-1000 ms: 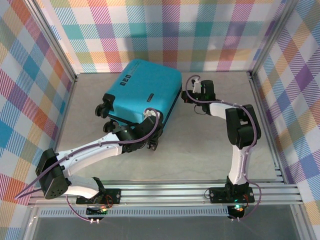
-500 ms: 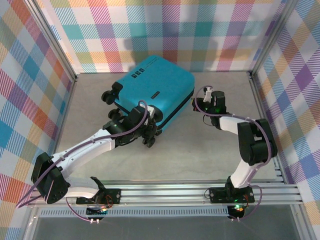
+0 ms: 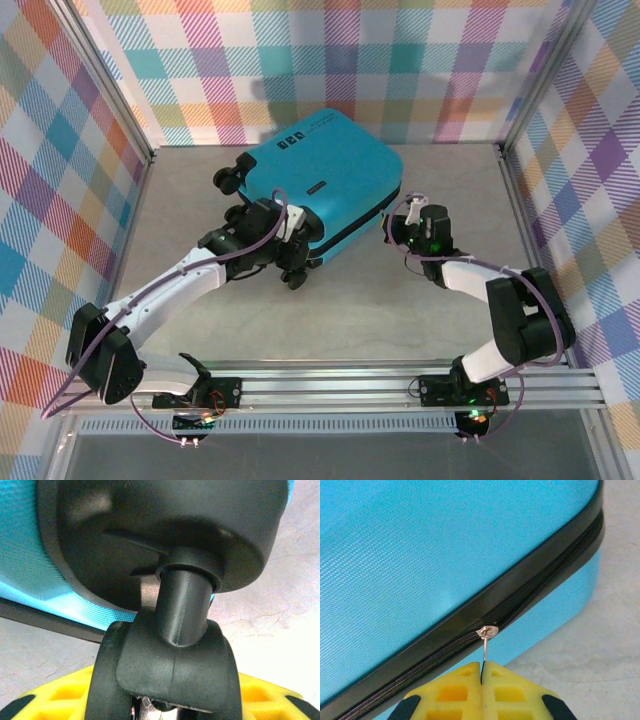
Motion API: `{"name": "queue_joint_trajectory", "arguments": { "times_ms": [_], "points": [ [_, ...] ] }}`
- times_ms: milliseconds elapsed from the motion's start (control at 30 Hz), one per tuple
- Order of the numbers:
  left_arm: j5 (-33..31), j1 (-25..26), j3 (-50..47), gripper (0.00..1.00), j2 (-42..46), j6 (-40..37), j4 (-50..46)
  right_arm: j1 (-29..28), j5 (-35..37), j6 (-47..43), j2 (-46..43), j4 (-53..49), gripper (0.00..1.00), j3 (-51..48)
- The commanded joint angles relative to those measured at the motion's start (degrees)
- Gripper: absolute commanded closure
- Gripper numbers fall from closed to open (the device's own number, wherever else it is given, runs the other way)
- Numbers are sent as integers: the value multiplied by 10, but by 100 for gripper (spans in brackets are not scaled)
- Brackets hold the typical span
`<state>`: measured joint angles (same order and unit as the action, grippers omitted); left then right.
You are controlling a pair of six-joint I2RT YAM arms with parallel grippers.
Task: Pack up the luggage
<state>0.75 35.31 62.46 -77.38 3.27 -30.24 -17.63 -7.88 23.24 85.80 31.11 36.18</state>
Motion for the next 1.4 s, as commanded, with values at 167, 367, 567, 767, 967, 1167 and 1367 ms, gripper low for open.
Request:
{"name": "queue_joint_trajectory", "arguments": {
  "times_ms": [167, 367, 567, 767, 967, 1167, 1367],
  "points": [
    [-226, -160, 49, 73, -99, 122, 31, -82, -22, -9, -64, -47, 100, -45],
    [-216, -178, 89, 51, -114, 108, 12, -120, -6, -12, -67, -52, 100, -49],
    [-186, -178, 103, 70, -86, 103, -12, -119, 43, -29, -71, -75, 100, -40],
    [-155, -170, 61, 90, -40, 108, -21, -54, -15, -35, -46, -76, 96, 2],
    [-138, -136, 14, 92, 12, 131, -29, -36, -76, -34, 40, -47, 72, 70],
    [-143, -100, -34, 93, 75, 165, -43, -16, -173, 35, 147, 62, 55, 101],
    [-141, -86, -61, 93, 127, 180, -61, -13, -219, 105, 229, 178, 42, 112]
  ]
}}
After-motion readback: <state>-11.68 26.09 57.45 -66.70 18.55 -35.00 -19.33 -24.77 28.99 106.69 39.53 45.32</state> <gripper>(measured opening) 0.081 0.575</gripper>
